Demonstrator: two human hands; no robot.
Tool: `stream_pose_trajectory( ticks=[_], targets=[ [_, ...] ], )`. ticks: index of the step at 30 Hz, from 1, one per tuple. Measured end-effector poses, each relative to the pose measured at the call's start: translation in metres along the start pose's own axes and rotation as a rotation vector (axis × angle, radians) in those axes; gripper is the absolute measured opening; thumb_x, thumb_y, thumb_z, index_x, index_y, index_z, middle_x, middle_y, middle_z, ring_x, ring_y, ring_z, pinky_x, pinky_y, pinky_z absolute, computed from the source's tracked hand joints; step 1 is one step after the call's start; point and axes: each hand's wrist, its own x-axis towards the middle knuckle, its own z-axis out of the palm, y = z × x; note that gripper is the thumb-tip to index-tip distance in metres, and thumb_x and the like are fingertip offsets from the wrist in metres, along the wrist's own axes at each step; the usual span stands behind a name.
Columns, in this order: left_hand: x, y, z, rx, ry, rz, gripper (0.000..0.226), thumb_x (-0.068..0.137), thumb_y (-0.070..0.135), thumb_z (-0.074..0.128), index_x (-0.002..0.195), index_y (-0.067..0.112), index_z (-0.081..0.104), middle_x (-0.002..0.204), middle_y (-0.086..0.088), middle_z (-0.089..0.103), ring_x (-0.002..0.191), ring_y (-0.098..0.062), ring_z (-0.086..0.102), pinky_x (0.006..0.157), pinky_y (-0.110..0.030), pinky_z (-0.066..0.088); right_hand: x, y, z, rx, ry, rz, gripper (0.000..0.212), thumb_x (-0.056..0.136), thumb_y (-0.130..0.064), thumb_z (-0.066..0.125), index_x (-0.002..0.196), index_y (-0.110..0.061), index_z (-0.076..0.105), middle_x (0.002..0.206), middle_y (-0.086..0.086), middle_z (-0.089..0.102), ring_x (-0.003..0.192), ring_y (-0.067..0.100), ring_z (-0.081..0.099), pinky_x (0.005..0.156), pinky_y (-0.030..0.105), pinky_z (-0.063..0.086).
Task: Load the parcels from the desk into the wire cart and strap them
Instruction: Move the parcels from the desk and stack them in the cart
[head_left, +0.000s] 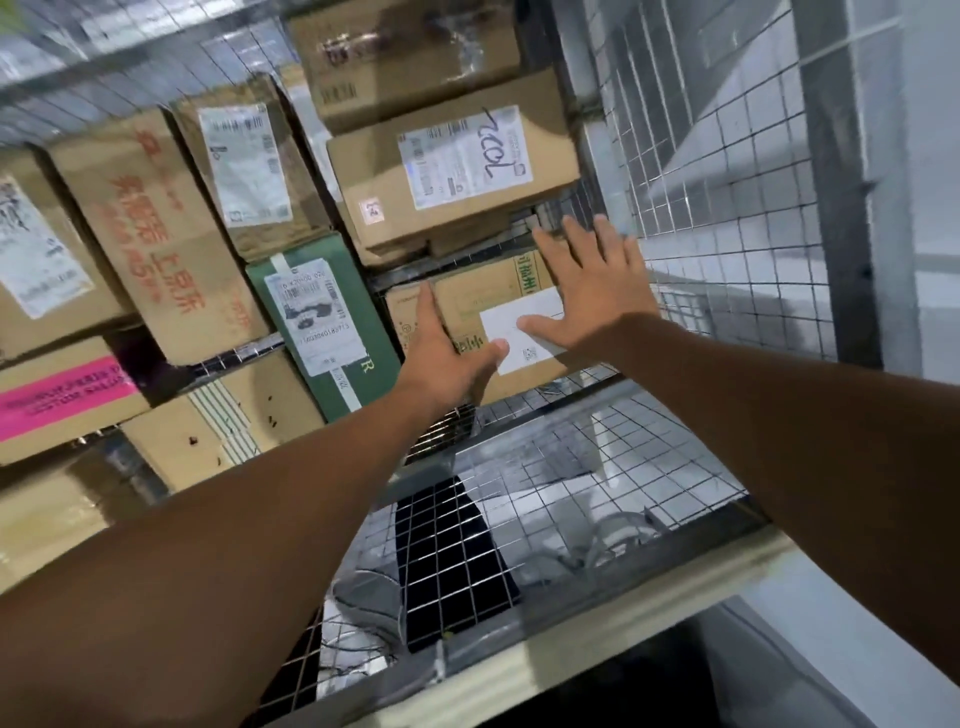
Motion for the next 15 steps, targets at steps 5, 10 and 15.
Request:
stream_pose_trajectory(
  ticks=[5,10,15],
  targets=[
    [-0.05,0.041,-0.037,0.174,0.033,0.003,0.119,0.083,0.05,0.083,0.166,0.026,-0.001,0.169,-0.007,0.021,0.152,-0.03,0.03,0.123,-0.05,0.031,-0.04,-0.023,-0.061,0.223,0.028,0.092,0.101,0.091,-0.078,0.047,0.167,-0.03,0.001,0.175,0.01,0.0,0.16,0.034,-0.002,0.128,0.057,0.006],
    [-0.15,0.099,-0.074,0.436,0.014,0.277,0.095,0.092,0.065,0.064,0.165,0.032,0.014,0.172,-0.001,0.017,0.158,-0.024,0.015,0.127,-0.052,0.02,-0.154,-0.056,-0.124,0.825,0.201,0.424,0.089,0.096,-0.064,0.056,0.166,-0.027,0.015,0.174,0.008,0.011,0.161,0.028,0.006,0.129,0.049,0.013],
    [-0.281,0.145,-0.082,0.556,-0.098,0.584,0.078,0.096,0.063,0.058,0.16,0.028,0.03,0.166,-0.003,0.031,0.153,-0.021,0.027,0.124,-0.049,0.027,-0.331,-0.11,-0.15,1.055,0.583,0.736,0.079,0.098,-0.046,0.067,0.16,-0.012,0.034,0.163,0.014,0.035,0.152,0.029,0.029,0.124,0.032,0.021]
  ],
)
